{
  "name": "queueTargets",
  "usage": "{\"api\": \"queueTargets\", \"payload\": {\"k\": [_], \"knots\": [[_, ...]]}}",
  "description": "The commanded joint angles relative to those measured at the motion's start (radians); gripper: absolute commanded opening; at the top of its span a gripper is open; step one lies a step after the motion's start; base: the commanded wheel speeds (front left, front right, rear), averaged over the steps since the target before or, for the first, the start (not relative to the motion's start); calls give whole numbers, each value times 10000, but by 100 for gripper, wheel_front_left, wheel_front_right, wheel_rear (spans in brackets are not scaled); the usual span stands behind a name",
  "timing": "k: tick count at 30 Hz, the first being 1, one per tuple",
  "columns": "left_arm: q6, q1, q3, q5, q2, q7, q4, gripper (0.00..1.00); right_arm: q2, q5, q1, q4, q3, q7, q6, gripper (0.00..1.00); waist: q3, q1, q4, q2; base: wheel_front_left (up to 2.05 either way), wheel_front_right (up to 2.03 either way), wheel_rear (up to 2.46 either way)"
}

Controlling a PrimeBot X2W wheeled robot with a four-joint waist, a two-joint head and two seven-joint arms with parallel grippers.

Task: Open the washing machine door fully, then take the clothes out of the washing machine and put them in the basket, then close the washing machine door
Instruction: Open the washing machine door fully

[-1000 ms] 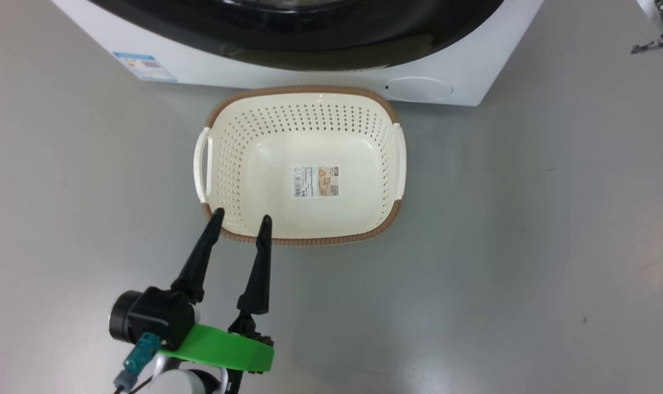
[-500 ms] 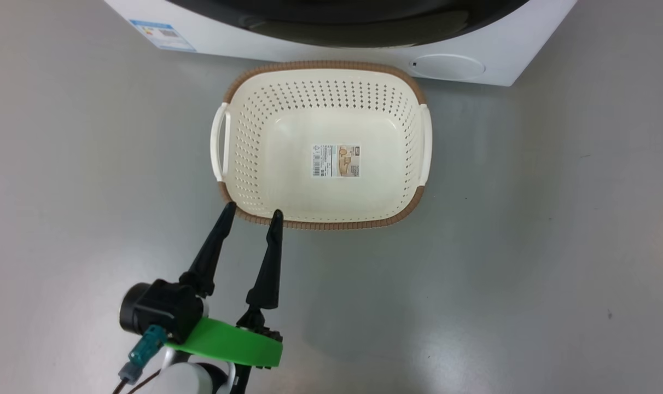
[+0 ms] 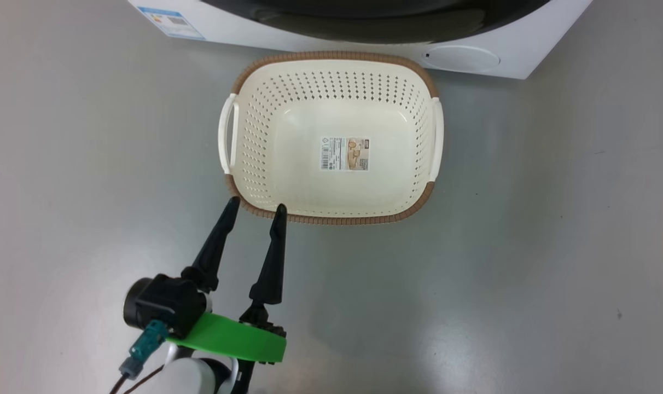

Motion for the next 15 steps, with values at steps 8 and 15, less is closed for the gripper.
{"api": "queueTargets", "payload": {"k": [8, 15], "knots": [[28, 40, 399, 30, 147, -120, -158, 100, 516, -219, 1045, -910, -68, 472, 44, 0, -418, 0, -210, 0, 0, 0, 0], [-21, 188, 481, 88, 147, -120, -79, 100, 845, -410, 2011, -1478, -96, 738, 44, 0, -796, 0, -365, 0, 0, 0, 0]]}}
